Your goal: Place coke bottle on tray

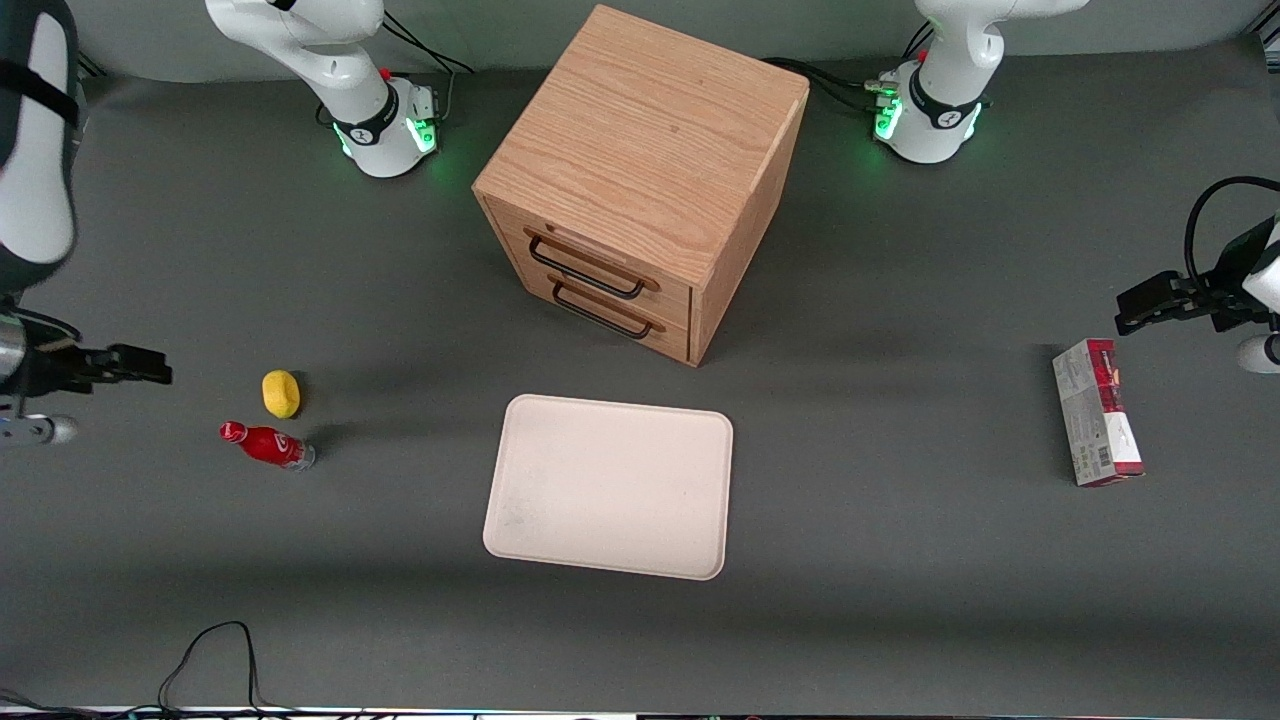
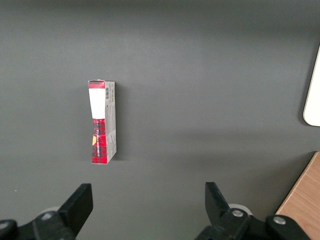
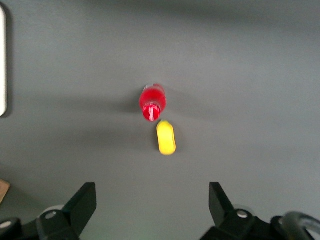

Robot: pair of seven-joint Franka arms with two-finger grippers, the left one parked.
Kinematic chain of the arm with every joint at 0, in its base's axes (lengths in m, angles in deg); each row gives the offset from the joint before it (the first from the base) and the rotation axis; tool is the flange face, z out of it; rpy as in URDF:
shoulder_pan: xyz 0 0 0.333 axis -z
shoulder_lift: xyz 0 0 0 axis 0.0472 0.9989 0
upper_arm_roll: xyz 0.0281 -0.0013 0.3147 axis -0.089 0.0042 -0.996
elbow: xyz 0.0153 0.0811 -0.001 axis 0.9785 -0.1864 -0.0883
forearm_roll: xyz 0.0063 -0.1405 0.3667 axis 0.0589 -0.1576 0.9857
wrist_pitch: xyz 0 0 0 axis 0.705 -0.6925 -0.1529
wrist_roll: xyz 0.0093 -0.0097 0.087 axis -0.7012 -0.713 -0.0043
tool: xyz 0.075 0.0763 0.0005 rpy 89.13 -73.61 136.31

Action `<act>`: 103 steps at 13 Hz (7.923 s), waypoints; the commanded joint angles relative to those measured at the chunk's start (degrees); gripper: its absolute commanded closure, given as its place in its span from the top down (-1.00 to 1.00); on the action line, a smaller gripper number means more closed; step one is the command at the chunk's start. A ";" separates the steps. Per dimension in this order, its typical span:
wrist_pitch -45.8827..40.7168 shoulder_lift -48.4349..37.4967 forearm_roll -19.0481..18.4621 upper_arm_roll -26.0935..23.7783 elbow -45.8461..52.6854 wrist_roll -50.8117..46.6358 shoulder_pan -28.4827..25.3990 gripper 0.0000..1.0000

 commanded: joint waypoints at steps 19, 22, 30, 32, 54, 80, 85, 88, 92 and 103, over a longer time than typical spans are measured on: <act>21.46 6.48 2.03 -0.15 -13.54 4.23 -0.28 -1.00; 21.37 6.48 2.12 -0.16 -13.37 4.15 -0.45 -1.00; 18.05 5.70 2.12 -0.24 -10.30 3.45 -0.63 -1.00; 8.67 4.73 2.12 -0.24 -4.87 3.09 -1.15 -1.00; -12.14 23.43 0.72 -16.65 35.41 -38.09 -8.80 -1.00; 6.52 34.79 -4.03 -18.35 34.97 -50.88 -16.36 1.00; 2.56 25.16 -4.03 -18.26 24.75 -45.71 -14.44 1.00; 5.53 6.11 -2.11 -18.00 1.30 -34.56 -8.64 1.00; 7.32 -14.13 4.05 -4.93 -17.56 -19.53 -10.81 1.00; -3.94 -20.15 4.06 -0.68 -12.57 -9.30 -11.26 1.00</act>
